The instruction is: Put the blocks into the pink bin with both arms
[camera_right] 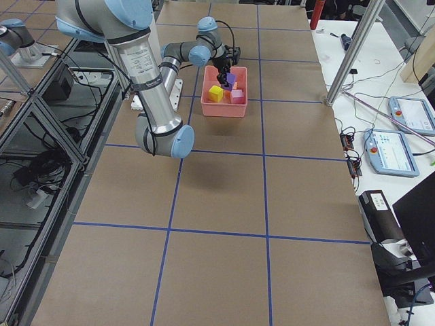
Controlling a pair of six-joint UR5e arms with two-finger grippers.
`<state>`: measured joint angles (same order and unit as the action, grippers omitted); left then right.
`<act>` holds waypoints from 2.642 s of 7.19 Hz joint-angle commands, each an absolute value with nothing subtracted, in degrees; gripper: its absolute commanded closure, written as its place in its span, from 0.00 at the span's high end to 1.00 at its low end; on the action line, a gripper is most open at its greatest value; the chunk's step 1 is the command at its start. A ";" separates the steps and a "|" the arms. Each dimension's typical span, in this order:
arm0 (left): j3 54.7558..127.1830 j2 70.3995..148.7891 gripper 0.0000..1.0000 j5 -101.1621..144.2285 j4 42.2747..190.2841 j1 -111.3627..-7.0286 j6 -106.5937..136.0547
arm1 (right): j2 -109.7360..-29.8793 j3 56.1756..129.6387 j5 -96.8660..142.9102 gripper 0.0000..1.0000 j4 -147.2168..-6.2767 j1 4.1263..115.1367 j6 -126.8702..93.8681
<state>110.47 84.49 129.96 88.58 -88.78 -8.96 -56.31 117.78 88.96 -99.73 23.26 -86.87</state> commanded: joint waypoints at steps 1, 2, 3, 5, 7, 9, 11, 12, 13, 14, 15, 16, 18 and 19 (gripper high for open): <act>110.39 82.46 1.00 129.73 88.59 -89.12 -8.62 | -54.24 118.03 87.54 0.99 -103.17 22.06 -86.49; 109.96 82.01 1.00 129.90 88.59 -89.12 -8.53 | -54.14 118.47 88.06 0.99 -103.27 23.89 -83.18; 109.52 81.22 1.00 129.64 88.51 -89.12 -8.79 | -54.23 118.91 93.03 1.00 -103.45 28.34 -78.88; 108.64 79.46 1.00 129.99 87.46 -90.26 -8.18 | -55.80 118.57 105.40 1.00 -103.45 40.89 -65.65; 109.24 74.72 1.00 130.16 88.06 -96.05 -8.61 | -61.23 117.69 116.59 1.00 -103.45 53.38 -46.94; 109.96 74.09 1.00 130.17 88.15 -96.15 -8.53 | -65.46 112.97 123.98 1.00 -103.10 63.85 -28.22; 109.86 74.18 1.00 130.17 88.16 -95.98 -8.35 | -71.51 108.56 127.33 1.00 -103.01 71.94 -10.72; 109.95 74.27 1.00 130.25 88.42 -95.98 -8.61 | -74.94 106.28 128.48 1.00 -103.01 76.16 -1.85; 109.95 74.27 1.00 130.17 88.42 -95.89 -8.96 | -78.97 105.56 128.58 1.00 -103.01 80.46 3.46; 109.86 74.27 1.00 130.17 88.42 -95.89 -8.96 | -83.62 105.99 128.41 1.00 -102.83 83.73 4.21; 109.86 74.27 1.00 130.17 88.42 -95.89 -8.96 | -88.81 106.00 128.15 1.00 -102.75 85.41 4.39; 109.86 74.18 1.00 130.25 88.50 -95.80 -8.96 | -92.51 105.56 127.88 1.00 -102.40 85.78 4.31; 109.86 74.27 1.00 133.30 88.42 -95.71 -8.96 | -99.20 105.65 128.06 1.00 -95.15 87.96 3.52; 109.86 74.27 1.00 134.29 88.42 -95.71 -8.96 | -100.97 105.73 128.23 1.00 -93.10 89.37 3.60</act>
